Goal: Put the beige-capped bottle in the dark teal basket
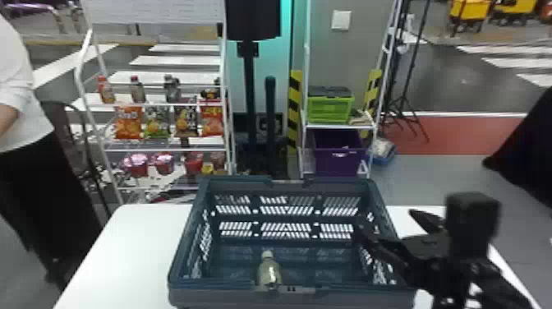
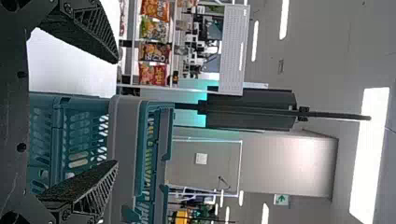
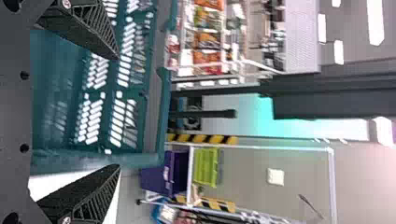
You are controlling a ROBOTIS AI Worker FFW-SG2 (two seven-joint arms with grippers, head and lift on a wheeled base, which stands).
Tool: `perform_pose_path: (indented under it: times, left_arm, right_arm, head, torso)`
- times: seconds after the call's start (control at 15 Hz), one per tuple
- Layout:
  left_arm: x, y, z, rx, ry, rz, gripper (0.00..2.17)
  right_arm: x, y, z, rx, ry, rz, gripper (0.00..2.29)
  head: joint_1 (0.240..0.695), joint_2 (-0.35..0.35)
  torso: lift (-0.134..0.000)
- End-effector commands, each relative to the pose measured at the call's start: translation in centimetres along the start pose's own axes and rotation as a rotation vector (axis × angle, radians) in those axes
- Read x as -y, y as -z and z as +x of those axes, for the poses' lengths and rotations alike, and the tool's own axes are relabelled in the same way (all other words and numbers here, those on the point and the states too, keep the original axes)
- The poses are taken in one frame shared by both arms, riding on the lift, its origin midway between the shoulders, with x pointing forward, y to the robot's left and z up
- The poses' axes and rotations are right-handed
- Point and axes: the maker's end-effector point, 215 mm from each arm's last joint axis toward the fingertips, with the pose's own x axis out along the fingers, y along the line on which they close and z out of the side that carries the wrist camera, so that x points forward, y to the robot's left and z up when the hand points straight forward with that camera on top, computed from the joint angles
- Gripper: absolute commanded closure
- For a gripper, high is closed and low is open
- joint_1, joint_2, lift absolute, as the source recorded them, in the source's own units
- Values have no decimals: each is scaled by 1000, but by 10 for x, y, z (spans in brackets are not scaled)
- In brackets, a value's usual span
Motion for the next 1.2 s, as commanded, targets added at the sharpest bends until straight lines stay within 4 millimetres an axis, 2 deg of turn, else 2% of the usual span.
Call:
perform_pose_path:
  times: [0.0, 0.27, 0.47, 0.67, 0.93, 1.07, 1.13]
  left_arm:
    - [5, -1, 0, 2, 0, -3, 117]
    - [10, -2, 2, 1, -6, -5, 117]
    - [13, -5, 3, 7, -11, -9, 117]
    - [14, 0, 4, -13, -12, -7, 120]
    - [17, 2, 5, -21, -8, -7, 120]
    - [17, 7, 4, -33, -8, -3, 120]
    - [14, 7, 4, -35, -15, -1, 120]
  right_arm:
    - [31, 1, -31, 111, 44, 30, 53]
    - [59, 25, -88, 239, 68, 58, 53]
    - [72, 55, -123, 275, 85, 51, 53]
    - [74, 78, -145, 283, 86, 50, 53]
    - [83, 102, -161, 265, 101, 43, 53]
    - [101, 117, -169, 243, 142, 42, 76]
    - [115, 131, -177, 217, 174, 42, 80]
  head:
    - [499, 0]
    - [499, 0]
    - [499, 0]
    - [499, 0]
    - [499, 0]
    - [499, 0]
    - [499, 0]
  torso:
    - [0]
    - [0]
    - [0]
    - [0]
    - [0]
    - [0]
    - [0]
